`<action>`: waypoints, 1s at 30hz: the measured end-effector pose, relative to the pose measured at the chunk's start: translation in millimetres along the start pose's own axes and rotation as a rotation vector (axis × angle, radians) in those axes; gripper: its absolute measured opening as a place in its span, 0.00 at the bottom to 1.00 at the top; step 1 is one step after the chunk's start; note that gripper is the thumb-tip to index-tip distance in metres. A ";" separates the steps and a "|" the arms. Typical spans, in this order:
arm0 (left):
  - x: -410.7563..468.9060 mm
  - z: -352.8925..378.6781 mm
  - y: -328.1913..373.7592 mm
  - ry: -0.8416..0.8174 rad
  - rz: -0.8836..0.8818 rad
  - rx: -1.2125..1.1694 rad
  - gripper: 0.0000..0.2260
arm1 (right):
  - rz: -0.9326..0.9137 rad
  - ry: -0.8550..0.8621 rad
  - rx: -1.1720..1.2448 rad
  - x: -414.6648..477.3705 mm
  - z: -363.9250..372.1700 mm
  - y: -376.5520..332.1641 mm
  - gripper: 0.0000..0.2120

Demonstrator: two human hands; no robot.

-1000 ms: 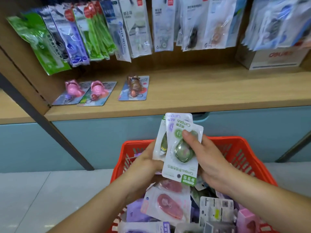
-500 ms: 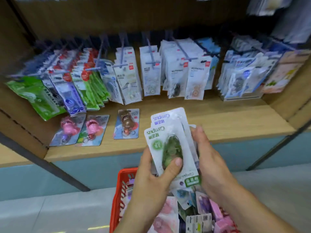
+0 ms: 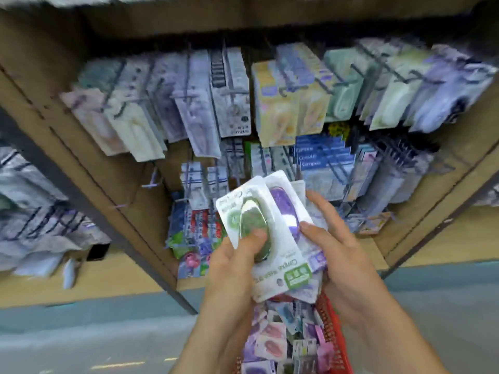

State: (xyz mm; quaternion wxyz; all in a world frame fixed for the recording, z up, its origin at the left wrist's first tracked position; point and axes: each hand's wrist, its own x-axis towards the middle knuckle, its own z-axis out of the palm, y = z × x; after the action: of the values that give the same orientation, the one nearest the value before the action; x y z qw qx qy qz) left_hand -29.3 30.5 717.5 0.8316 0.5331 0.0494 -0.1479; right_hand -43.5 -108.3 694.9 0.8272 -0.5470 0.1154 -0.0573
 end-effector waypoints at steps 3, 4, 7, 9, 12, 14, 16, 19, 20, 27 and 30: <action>-25.7 12.4 62.8 -0.036 0.097 0.056 0.19 | -0.037 -0.060 -0.003 -21.7 38.3 -54.1 0.26; -31.7 14.2 79.4 -0.045 0.137 0.079 0.19 | -0.058 -0.085 -0.024 -28.1 50.7 -67.4 0.30; -45.7 20.1 117.0 -0.087 0.227 0.151 0.19 | -0.103 -0.106 -0.026 -43.2 77.3 -98.6 0.27; -53.4 24.9 133.7 -0.130 0.265 0.186 0.17 | -0.101 -0.136 0.015 -50.1 86.1 -118.6 0.23; -61.5 35.1 151.3 -0.177 0.327 0.227 0.10 | -0.071 -0.206 0.081 -55.6 92.4 -144.5 0.19; -63.5 42.8 157.9 -0.185 0.397 0.242 0.09 | -0.047 -0.249 0.144 -55.3 94.1 -157.4 0.20; -62.8 50.2 164.5 -0.177 0.483 0.273 0.12 | -0.053 -0.289 0.175 -50.7 93.4 -168.7 0.23; -59.6 61.9 177.8 -0.211 0.567 0.332 0.14 | -0.106 -0.328 0.129 -43.9 93.7 -189.4 0.24; -57.6 65.7 183.0 -0.224 0.580 0.339 0.13 | -0.122 -0.327 0.135 -41.9 95.1 -197.1 0.24; -37.6 100.5 221.8 -0.307 0.637 0.308 0.17 | -0.321 -0.300 0.156 -17.0 107.3 -250.6 0.21; -26.3 110.6 232.2 -0.329 0.601 0.195 0.21 | -0.373 -0.343 0.105 -2.0 101.4 -268.5 0.25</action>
State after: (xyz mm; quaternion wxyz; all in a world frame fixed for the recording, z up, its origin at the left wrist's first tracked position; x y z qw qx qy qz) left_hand 6.6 26.0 973.4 0.7801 0.5696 -0.2585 0.0157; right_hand -11.3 -123.5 979.7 0.8369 -0.5170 -0.1327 -0.1211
